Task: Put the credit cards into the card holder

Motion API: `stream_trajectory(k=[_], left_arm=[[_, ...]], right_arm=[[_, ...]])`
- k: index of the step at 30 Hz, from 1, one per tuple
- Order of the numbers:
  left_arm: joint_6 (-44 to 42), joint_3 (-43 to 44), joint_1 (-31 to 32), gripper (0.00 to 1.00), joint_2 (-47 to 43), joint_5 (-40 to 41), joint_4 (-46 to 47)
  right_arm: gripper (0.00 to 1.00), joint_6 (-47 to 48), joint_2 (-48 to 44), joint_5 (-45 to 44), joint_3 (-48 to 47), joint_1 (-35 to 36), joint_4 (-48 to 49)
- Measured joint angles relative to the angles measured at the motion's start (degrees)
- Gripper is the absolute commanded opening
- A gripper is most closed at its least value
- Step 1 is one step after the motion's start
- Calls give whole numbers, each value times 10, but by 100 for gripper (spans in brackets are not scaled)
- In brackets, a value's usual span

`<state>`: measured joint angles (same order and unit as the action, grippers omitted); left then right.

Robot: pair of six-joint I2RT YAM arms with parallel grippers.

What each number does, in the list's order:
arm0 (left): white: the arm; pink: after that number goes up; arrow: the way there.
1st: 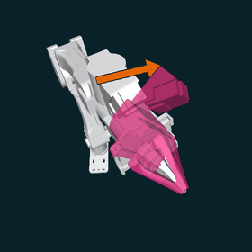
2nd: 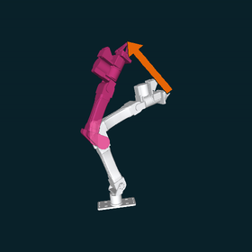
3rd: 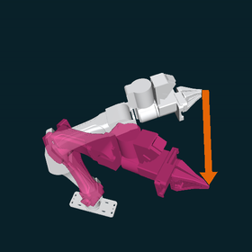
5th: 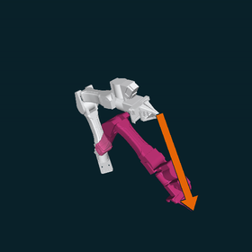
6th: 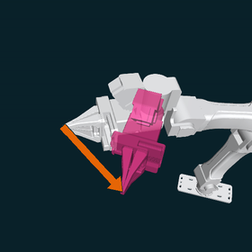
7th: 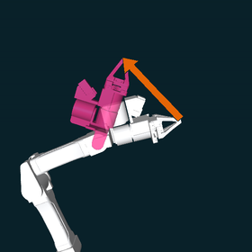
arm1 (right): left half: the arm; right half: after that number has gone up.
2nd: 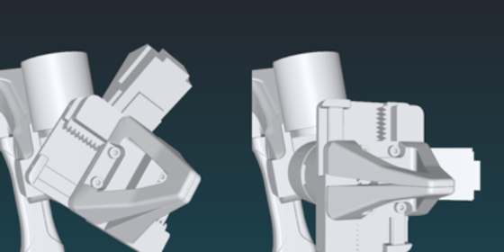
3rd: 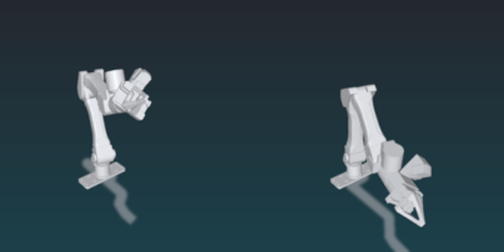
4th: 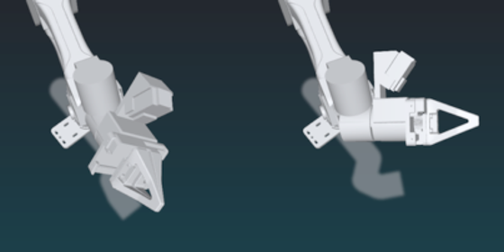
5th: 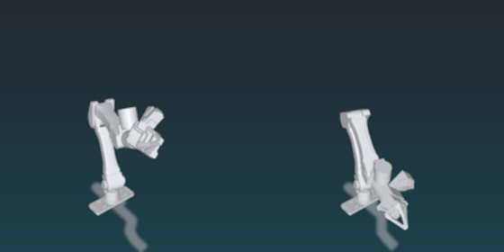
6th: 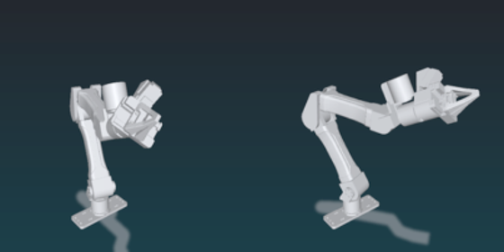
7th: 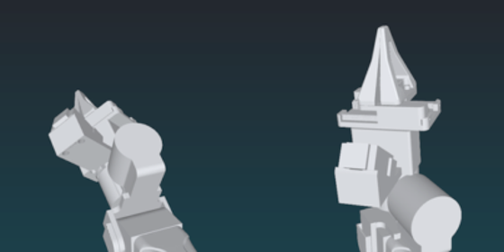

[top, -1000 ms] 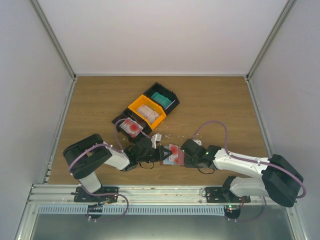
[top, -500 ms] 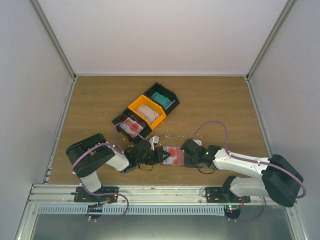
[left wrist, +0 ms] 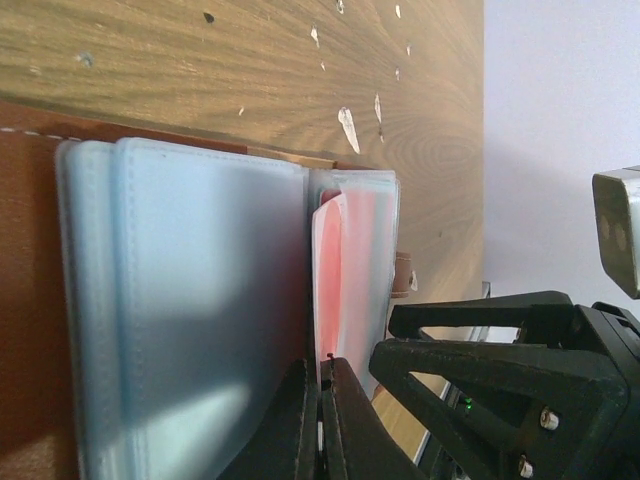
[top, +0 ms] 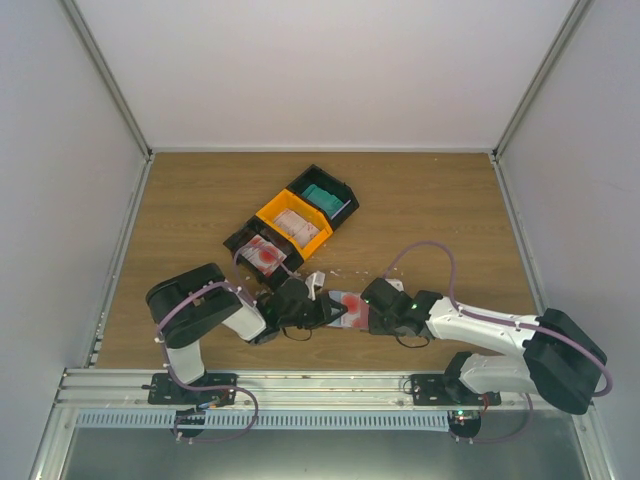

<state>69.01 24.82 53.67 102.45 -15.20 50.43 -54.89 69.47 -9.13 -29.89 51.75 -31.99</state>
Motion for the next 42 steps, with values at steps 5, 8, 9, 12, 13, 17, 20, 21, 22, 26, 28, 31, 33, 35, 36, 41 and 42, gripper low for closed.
stream_trajectory(k=[5, 8, 9, 12, 13, 17, 20, 21, 22, 26, 28, 31, 33, 35, 36, 41, 42], left_arm=[[-2, 7, 3, 0, 10, -3, 5], [-4, 13, 3, 1, 17, -8, 9], [-5, 15, 3, 1, 20, -10, 10], [-7, 27, 3, 4, 33, -18, 12], [-10, 33, 3, 4, 39, -22, 13], [-27, 57, 3, 5, 58, -38, 8], [-40, 70, 3, 8, 68, -45, 3], [-43, 72, 3, 9, 70, -46, 2], [-46, 74, 3, 11, 72, -47, 0], [-58, 81, 3, 17, 74, -52, -6], [-66, 85, 5, 21, 73, -55, -13], [-82, 89, 12, 29, 58, -56, -41], [-95, 94, 17, 35, 37, -50, -82], [-107, 108, 23, 39, 16, -35, -139], [-112, 117, 26, 41, 7, -26, -165], [-127, 136, 30, 47, -18, 7, -243], [-129, 137, 31, 47, -19, 13, -253]], right_arm=[[36, 0, 0, 0, 0, 0, 1], [35, 0, 0, 0, 1, 0, 3], [35, 0, 0, 1, 1, 0, 5], [32, 0, 0, 1, 3, 0, 10], [31, 0, 0, 2, 3, 0, 11], [31, 0, 0, 2, 5, 0, 16], [33, 0, -2, 0, 7, 0, 16], [34, 0, -3, -1, 7, 0, 16], [35, 0, -4, -2, 8, 0, 16], [44, -1, -15, -5, 14, 0, 13], [48, -3, -27, -5, 17, 0, 10], [51, -10, -53, -5, 19, 0, 5], [52, -14, -74, -7, 19, 0, 2], [53, -16, -91, -10, 19, 0, -1], [53, -17, -95, -11, 19, 0, -1], [54, -24, -98, -11, 22, 0, -4], [55, -24, -98, -11, 24, 0, -4]])
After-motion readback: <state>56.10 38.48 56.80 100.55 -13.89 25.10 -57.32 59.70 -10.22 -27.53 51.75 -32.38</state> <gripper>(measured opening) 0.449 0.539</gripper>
